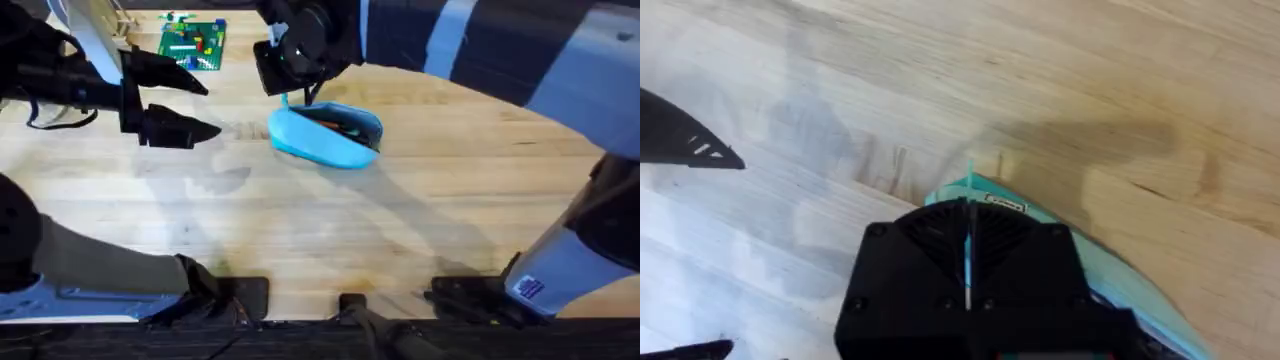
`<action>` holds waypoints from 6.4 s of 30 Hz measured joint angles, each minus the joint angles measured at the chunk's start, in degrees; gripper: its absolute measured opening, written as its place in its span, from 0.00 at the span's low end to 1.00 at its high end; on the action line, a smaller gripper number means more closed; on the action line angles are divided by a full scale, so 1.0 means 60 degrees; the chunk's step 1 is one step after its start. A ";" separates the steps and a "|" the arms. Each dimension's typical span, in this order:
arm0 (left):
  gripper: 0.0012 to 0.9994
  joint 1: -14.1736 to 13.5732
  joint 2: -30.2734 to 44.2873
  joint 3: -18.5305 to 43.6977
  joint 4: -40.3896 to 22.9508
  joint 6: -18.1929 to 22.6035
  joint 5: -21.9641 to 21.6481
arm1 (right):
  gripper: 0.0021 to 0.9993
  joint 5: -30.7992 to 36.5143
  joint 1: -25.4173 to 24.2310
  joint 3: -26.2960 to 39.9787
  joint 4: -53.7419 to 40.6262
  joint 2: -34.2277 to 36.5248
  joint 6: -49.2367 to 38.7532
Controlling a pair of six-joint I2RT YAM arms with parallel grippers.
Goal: Unzip the bag, pick up the pens from the table one at a time and place them inside, then zip the bag closed.
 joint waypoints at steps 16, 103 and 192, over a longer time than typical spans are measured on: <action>0.99 -0.0979 0.0139 0.0000 0.0795 0.0752 0.0442 | 0.03 0.0000 0.0000 0.0004 0.0000 0.0004 0.0000; 0.52 -0.3273 0.3257 0.0000 0.3032 0.0817 0.2087 | 0.03 0.0000 0.0000 0.0004 0.0000 0.0003 0.0000; 0.04 -0.3291 0.3257 0.0000 0.3029 0.0843 0.2024 | 1.00 0.0109 -0.2187 0.0080 -0.3042 -0.2786 -0.2735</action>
